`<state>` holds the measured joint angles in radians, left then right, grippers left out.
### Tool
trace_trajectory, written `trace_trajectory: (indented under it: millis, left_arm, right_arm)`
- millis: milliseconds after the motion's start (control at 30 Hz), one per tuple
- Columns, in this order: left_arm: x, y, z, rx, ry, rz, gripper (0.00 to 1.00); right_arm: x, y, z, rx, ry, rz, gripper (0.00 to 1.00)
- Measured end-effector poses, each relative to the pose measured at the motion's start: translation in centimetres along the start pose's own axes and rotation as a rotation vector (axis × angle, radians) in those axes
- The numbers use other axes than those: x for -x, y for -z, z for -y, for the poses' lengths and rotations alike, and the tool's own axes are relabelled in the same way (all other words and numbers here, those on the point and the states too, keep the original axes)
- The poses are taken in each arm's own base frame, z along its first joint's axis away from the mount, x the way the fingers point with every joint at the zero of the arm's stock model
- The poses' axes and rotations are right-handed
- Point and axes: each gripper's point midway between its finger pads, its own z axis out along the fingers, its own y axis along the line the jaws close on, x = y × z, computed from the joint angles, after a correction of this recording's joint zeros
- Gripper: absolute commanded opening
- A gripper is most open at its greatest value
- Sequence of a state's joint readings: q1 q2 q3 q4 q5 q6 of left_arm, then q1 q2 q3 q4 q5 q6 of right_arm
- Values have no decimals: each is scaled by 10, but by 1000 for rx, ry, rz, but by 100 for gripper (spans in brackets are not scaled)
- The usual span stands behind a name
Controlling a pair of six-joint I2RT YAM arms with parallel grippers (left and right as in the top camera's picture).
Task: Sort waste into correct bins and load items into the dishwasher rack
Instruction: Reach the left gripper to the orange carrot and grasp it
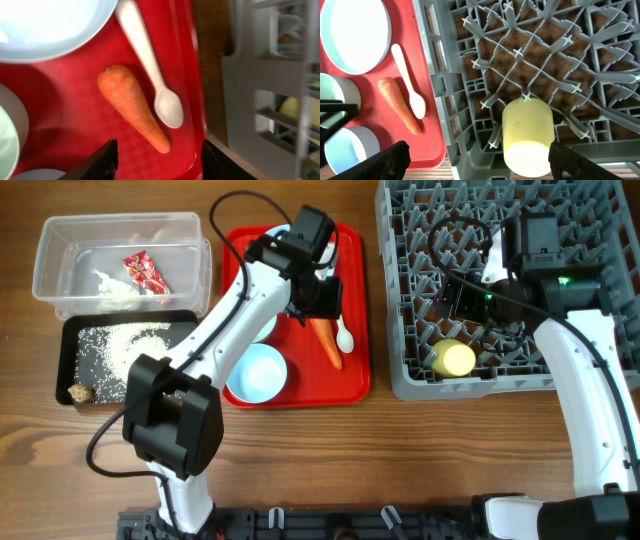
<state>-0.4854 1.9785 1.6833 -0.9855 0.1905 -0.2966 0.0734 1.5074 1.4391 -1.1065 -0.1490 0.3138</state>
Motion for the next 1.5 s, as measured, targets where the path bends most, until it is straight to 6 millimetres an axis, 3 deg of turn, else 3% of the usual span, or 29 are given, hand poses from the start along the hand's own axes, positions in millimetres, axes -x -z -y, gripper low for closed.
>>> trace_trajectory:
  millis: [100,167,367,600,767,967,1367,1500]
  left_arm:
    - [-1,-9,-8,25,45,12,73]
    - [1,-16,-12,32,71,30,74]
    - [-7,-38,-22,42,91,37,73]
    - [-7,-41,-31,85,93,49,63]
    - [1,-47,-37,111,78,102,68]
    - [-23,-65,-53,149,53,50,70]
    - [-9,-69,-44,108,31,112,69]
    - [-10,-79,-41,108,20,109,69]
  right_arm:
    - [0,0,0,0,0,0,92]
    - [0,0,0,0,0,1,91]
    - [0,0,0,0,0,1,91]
    - [0,0,0,0,0,1,91]
    - [1,0,0,1,1,3,91]
    - [1,0,0,1,1,4,91]
    - [2,0,-1,2,1,7,92]
    - [2,0,-1,2,1,7,91]
